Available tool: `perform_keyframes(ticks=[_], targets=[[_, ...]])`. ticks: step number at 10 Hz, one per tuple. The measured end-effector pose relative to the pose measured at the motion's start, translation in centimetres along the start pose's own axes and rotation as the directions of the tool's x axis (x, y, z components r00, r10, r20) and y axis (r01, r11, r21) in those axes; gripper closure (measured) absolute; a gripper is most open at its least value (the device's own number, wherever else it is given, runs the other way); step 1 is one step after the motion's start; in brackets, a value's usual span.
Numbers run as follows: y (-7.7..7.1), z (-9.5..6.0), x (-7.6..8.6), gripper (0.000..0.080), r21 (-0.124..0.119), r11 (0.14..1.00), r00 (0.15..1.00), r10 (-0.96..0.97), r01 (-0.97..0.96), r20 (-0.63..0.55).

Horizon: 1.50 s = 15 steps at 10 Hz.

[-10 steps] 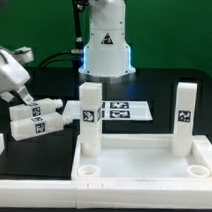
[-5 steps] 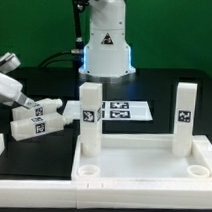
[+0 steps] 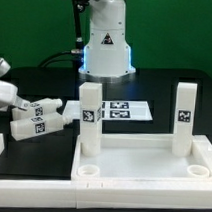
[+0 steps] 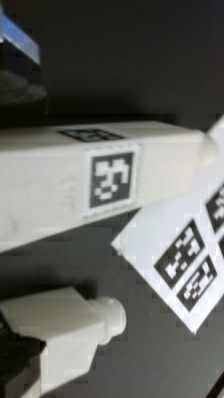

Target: Assemble desk

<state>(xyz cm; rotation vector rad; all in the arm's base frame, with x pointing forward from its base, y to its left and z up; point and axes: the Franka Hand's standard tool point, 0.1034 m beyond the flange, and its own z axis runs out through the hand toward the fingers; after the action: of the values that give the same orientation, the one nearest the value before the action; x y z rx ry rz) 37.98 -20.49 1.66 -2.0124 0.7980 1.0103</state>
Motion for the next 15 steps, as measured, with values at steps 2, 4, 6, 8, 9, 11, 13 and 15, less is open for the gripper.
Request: perform_keyframes(ticks=[2,4,6,8,9,11,13,15], targets=[[-0.9,0.4,0.5,0.0151,-0.013,0.997,0.996,0.072,-0.072,0.047],[-1.0,0.4,0.6,0.0151,-0.015,0.997,0.996,0.074,-0.073,0.043],[-0.9,0.4,0.6,0.0151,-0.014,0.997,0.996,0.074,-0.074,0.042],[-0.9,0.4,0.6,0.0178,-0.014,0.997,0.996,0.075,-0.074,0.042],[-0.9,0.4,0.6,0.0355,-0.014,0.997,0.996,0.075,-0.074,0.042],[-0.9,0.4,0.4,0.0499,-0.011,0.997,0.996,0.075,-0.074,0.050],[-0.9,0.4,0.4,0.0500,-0.011,0.997,0.996,0.075,-0.074,0.049],[-1.9,-0.2,-0.4,0.0500,-0.013,0.998,0.998,0.058,-0.058,0.032]])
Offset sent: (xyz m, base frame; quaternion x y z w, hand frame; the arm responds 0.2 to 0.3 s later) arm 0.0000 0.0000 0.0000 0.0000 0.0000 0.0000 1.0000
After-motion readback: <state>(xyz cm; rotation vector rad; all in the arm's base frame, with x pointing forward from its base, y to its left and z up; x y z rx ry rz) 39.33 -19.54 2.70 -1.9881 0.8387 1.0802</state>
